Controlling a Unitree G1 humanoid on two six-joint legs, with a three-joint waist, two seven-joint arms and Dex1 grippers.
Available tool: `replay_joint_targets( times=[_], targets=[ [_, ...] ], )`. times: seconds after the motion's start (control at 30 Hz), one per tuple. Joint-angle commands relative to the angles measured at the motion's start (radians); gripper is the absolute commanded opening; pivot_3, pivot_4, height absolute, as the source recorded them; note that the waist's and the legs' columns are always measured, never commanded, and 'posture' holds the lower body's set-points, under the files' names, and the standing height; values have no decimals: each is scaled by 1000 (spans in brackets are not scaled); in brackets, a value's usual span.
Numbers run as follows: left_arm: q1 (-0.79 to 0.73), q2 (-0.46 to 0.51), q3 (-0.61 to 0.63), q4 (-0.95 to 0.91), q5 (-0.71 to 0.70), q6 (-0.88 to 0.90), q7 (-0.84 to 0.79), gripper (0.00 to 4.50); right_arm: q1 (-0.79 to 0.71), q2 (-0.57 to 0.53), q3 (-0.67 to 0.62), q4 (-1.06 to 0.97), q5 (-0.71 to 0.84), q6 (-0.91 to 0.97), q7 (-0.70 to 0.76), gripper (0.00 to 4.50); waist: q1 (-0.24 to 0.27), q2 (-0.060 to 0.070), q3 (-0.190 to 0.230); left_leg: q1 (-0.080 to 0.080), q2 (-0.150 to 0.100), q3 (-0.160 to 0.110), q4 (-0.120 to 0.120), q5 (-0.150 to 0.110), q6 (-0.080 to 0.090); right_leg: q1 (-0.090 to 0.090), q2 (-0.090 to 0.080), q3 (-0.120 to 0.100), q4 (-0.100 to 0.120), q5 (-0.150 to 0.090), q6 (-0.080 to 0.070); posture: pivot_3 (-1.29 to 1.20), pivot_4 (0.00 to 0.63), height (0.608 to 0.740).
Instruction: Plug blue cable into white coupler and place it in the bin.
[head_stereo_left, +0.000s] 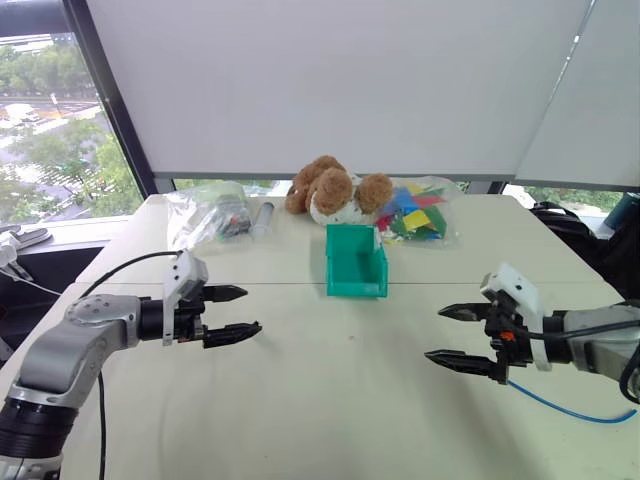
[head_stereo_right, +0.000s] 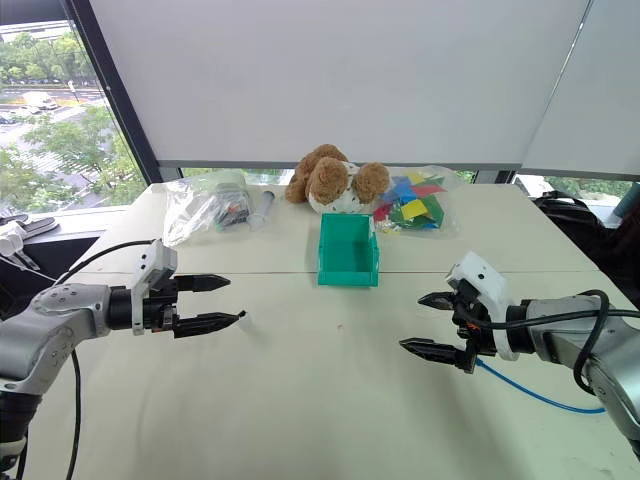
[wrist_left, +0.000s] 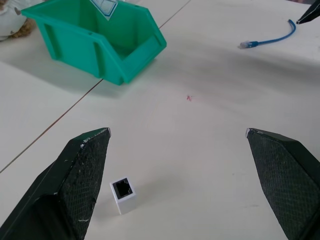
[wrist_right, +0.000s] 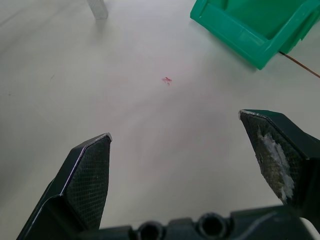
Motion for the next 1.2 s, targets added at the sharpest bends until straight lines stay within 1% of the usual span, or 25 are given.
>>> replay_joint_targets(
  times=[0.03,0.23,0.63,0.83,1.0,1.1,1.2],
  targets=[
    [-24,-7,13,-25,-13,-6,-1,4500,-3,-1,-32,-29,0,-14,-6,4470,3,0,0,0,0,0,0,0,0,0,0,0,0,0,0,0,150,740],
    [-48,-33,19,-42,-42,27,14,4500,17,5,-38,-32,-5,-15,-20,4470,8,0,0,-1,0,0,0,0,0,1,-1,0,-3,0,0,0,150,740],
    [-75,-52,-12,-22,-21,17,6,4500,55,18,-68,-46,-7,-7,-75,4470,8,0,0,-1,0,0,0,-1,1,2,0,0,-5,0,0,0,150,740],
    [-91,-72,-39,-12,-9,4,3,4500,102,20,-97,-7,-40,-5,-110,4470,7,0,0,-1,-1,0,0,-1,1,2,0,-1,-6,0,0,0,150,740],
    [-103,-95,-64,1,7,-9,-5,4500,250,30,-187,49,-95,-54,-88,4470,10,0,0,-1,-1,0,0,-1,2,3,0,-1,-6,0,0,0,150,740],
    [-116,-109,-76,15,12,-16,-9,4500,371,35,-231,96,-155,-121,-49,4470,8,0,0,-1,-1,0,0,-1,2,4,1,-1,-6,0,0,0,150,740],
    [-125,-120,-88,28,20,-28,-17,4500,454,52,-240,165,-215,-202,-32,4470,8,0,0,0,-1,0,1,-1,2,4,4,-1,-6,1,1,0,150,740]
  ],
)
